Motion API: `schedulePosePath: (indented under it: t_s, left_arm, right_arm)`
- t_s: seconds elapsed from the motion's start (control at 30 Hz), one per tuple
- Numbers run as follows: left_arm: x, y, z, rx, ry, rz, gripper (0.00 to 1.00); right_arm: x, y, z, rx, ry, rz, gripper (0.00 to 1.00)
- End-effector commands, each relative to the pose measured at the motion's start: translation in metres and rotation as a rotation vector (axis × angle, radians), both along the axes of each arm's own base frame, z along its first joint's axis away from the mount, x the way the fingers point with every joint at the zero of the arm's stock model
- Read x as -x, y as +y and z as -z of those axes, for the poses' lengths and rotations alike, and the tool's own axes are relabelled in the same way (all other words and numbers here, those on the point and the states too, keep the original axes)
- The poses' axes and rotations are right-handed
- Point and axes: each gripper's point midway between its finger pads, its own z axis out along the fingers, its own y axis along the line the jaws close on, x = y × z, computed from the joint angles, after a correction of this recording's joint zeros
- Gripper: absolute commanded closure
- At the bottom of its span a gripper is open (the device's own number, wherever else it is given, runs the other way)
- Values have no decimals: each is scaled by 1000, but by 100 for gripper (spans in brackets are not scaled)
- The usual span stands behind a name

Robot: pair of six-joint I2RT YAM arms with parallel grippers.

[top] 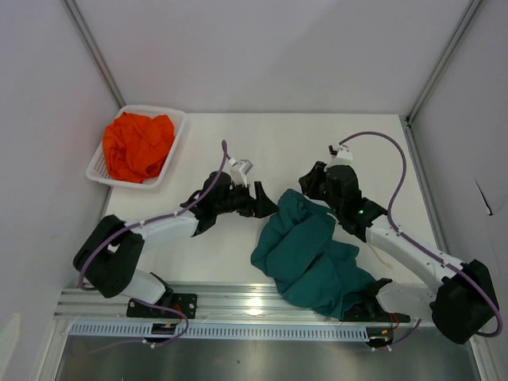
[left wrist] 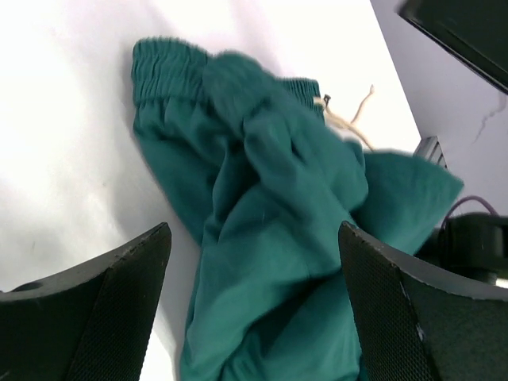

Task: Fold and stack the shorts
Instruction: Move the shorts to the center of the board

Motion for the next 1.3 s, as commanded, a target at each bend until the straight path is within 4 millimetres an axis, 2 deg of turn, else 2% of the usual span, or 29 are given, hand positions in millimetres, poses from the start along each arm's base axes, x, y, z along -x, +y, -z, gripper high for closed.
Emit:
schedulePosePath:
  t_s: [0.0, 0.07, 0.17, 0.23, 0.27, 0.3, 0.4, 0.43, 0.47, 0.5, 0.57, 0.63, 0.67, 0.73, 0.77, 0.8, 0.9, 0.93, 0.97, 1.0, 1.07, 1.1, 1.13, 1.17, 1.2, 1.27]
  left_arm:
    - [-27, -26, -27, 49, -44, -9, 12]
    - [-41, -35, -27, 48, -34, -26, 12]
    - [-51, -44, -30, 61, -27, -27, 12]
    - [-56, -49, -24, 54, -11, -23, 12]
    - [-58, -54, -29, 63, -13, -17, 12]
    - [-57, -57, -17, 43, 15, -9, 12]
    - [-54, -73, -15, 26, 31, 28, 13]
    - [-50, -73, -1, -12, 69, 32, 14]
    - [-51, -77, -2, -26, 59, 36, 15]
    - [-46, -80, 6, -56, 67, 34, 15]
    - [-42, -79, 19, -114, 97, 28, 18]
    - [-40, -79, 27, -139, 105, 21, 27]
    - [-39, -80, 27, -139, 108, 21, 48]
    - [-40, -79, 27, -140, 98, 20, 72]
    - [-42, -79, 18, -134, 77, 18, 97]
    - [-43, -78, 13, -134, 67, 18, 100]
    - [-58, -68, -15, -159, -2, -33, 100]
    - [-71, -63, -30, -164, -44, -77, 100]
    - [-81, -50, -52, -156, -65, -123, 100]
    - [-85, -40, -59, -165, -64, -152, 100]
    - [-102, -19, -92, -137, -121, -235, 100]
    - [-103, -11, -120, -106, -174, -261, 100]
    - [-107, -1, -131, -132, -209, -302, 100]
    - [-106, 4, -139, -140, -224, -316, 100]
    - [-104, 8, -148, -137, -239, -318, 100]
    - [-104, 18, -149, -156, -245, -353, 100]
  right_arm:
    - [4, -28, -6, 20, 25, 58, 70]
    - [7, -37, -4, 21, 37, 70, 68]
    - [12, -51, -2, 21, 43, 94, 65]
    - [14, -59, -1, 20, 47, 109, 65]
    - [15, -61, 0, 22, 48, 112, 64]
    - [14, -65, -1, 21, 49, 121, 64]
    - [16, -70, 2, 24, 62, 132, 63]
    - [15, -73, 2, 23, 63, 138, 60]
    - [16, -74, 2, 24, 66, 139, 59]
    - [16, -76, 4, 27, 71, 142, 56]
    - [16, -78, 4, 27, 74, 149, 55]
    - [16, -80, 6, 30, 78, 153, 55]
    - [16, -80, 6, 28, 79, 157, 55]
    - [16, -82, 8, 29, 82, 160, 55]
    - [15, -82, 8, 28, 82, 163, 55]
    - [15, -83, 7, 29, 82, 164, 55]
    - [16, -85, 10, 41, 85, 166, 55]
    - [16, -85, 10, 43, 85, 164, 55]
    - [17, -85, 11, 45, 88, 162, 55]
    - [17, -81, 11, 42, 79, 137, 55]
    - [19, -69, 7, 28, 54, 57, 54]
    - [24, -50, -3, -7, 13, -61, 51]
    - [29, -42, -3, -24, -2, -115, 47]
    - [34, -34, -6, -46, -20, -166, 36]
    - [41, -22, -11, -78, -37, -246, 31]
    - [49, -8, -16, -99, -77, -352, 23]
